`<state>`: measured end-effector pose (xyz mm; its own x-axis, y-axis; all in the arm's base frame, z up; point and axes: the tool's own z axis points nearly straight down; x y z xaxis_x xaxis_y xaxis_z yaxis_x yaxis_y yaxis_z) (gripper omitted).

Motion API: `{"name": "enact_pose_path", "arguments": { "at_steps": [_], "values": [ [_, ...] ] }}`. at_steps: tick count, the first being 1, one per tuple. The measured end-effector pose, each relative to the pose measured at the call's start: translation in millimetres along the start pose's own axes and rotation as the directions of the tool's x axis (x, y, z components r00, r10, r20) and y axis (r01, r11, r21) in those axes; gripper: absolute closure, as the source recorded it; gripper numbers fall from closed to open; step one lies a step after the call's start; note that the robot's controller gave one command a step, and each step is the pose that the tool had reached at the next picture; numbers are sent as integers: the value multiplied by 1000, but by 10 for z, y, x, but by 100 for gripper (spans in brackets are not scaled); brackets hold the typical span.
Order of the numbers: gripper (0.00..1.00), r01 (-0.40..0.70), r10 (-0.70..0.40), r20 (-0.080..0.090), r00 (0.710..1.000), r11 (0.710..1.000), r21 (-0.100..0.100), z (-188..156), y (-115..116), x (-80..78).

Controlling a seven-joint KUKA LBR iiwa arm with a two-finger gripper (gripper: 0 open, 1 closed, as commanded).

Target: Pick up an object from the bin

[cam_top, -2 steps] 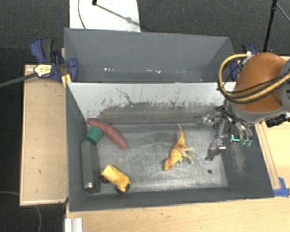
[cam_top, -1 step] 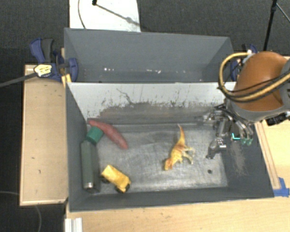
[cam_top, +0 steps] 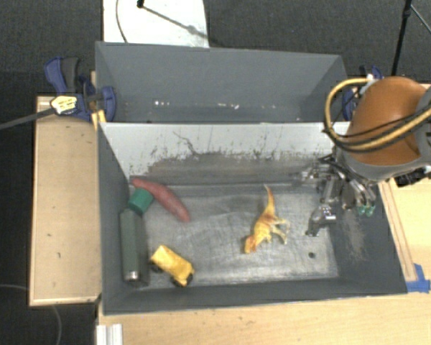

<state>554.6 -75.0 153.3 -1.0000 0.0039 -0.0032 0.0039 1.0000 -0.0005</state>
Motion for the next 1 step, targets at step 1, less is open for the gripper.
{"name": "enact_pose_path", "arguments": {
  "at_steps": [1],
  "values": [
    [0, 159, -160, -3, 987, 987, -5, 422, 421, 18]
  ]
}}
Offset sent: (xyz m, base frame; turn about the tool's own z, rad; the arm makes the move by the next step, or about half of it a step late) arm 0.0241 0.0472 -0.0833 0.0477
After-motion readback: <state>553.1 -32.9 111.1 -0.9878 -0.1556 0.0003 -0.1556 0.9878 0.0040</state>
